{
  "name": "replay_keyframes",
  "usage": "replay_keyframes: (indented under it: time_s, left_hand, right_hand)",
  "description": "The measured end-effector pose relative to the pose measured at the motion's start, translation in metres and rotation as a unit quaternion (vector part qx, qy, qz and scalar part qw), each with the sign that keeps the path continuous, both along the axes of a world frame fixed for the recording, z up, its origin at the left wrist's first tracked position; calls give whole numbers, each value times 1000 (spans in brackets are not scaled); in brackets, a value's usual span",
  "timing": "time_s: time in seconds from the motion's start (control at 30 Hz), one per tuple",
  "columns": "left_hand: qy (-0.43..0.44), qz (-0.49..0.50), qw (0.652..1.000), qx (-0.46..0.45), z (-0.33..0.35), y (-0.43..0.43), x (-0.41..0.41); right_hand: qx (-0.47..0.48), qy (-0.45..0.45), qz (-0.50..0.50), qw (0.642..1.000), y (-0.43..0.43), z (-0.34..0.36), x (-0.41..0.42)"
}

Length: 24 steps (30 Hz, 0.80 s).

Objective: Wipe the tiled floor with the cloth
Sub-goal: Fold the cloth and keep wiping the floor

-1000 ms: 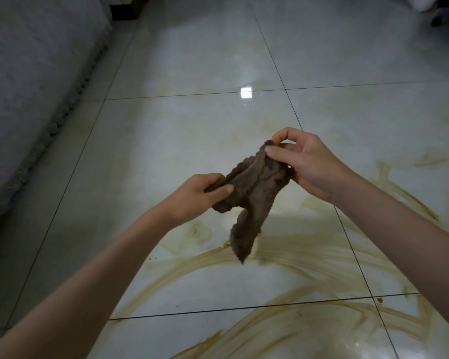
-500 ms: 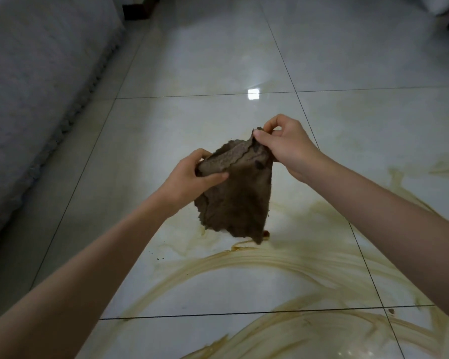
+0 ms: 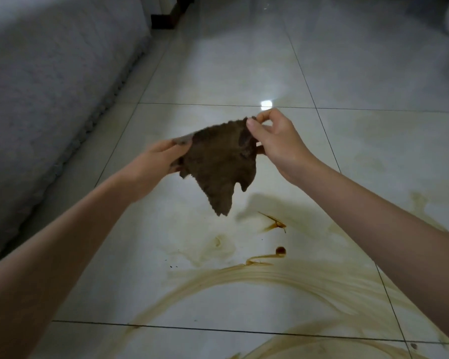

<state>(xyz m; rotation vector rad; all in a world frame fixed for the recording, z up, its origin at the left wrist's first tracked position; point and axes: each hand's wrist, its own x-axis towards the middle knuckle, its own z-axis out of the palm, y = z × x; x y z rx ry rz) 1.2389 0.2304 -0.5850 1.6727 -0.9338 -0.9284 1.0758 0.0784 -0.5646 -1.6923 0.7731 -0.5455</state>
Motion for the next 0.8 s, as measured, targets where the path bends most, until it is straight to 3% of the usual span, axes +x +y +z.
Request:
replay_keyframes:
  time_s: [0.1,0.23,0.37,0.47,0.63,0.8]
  left_hand:
    - [-18,-4,999,31,-26,26,-16]
    - [33,-54,990,122,-70,64,-52]
    - [65,-99,965,236,-118,99,-87]
    - [81,-108,948,290,-145,111,-99]
    - [101,-31,952,288,-157,93,-84]
    - [57,137,968,202,-160,54,-62]
  right_hand:
    - [23,41,28,998,16,-32,-23]
    - [95,99,54,989,50,-95,-65]
    - [162,240,111,951,89,-151,-108]
    - [168,291,138,932,104,-169,-121]
    - [125,273,100,949,93,-167,-99]
    - [71,209,7,975,64,-172,-54]
